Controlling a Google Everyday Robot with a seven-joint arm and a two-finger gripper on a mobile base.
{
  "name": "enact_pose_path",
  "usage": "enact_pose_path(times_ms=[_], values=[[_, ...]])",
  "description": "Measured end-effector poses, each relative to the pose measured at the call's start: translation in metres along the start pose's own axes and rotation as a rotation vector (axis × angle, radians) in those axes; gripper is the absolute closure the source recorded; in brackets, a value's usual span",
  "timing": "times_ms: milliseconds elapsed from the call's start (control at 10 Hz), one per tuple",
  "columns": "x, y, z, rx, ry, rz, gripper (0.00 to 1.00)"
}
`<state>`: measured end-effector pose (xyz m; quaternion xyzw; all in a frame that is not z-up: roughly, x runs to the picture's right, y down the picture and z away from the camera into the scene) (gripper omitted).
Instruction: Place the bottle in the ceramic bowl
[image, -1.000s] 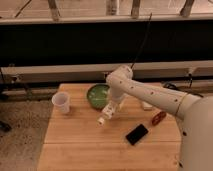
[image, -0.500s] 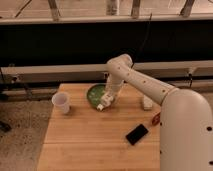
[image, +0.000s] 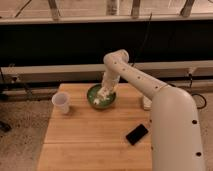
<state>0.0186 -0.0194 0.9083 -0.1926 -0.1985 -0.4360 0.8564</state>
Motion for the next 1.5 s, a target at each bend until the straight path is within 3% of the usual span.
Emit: enact_pose_path(times_ms=[200, 500, 600, 700, 1100, 1500], values=[[-0.003, -0.012, 0.0, 0.032, 0.001, -0.015, 0.44], [-0.005, -0.022, -0.004, 0.068, 0.017, -0.03, 0.21], [-0.007, -0.025, -0.012, 0.084, 0.039, -0.029, 0.2], [-0.005, -0.025, -0.019, 0.076, 0.039, -0.023, 0.2], [-0.003, -0.022, -0.011, 0.072, 0.023, -0.027, 0.2], [-0.003, -0.024, -0.023, 0.066, 0.02, -0.032, 0.2]])
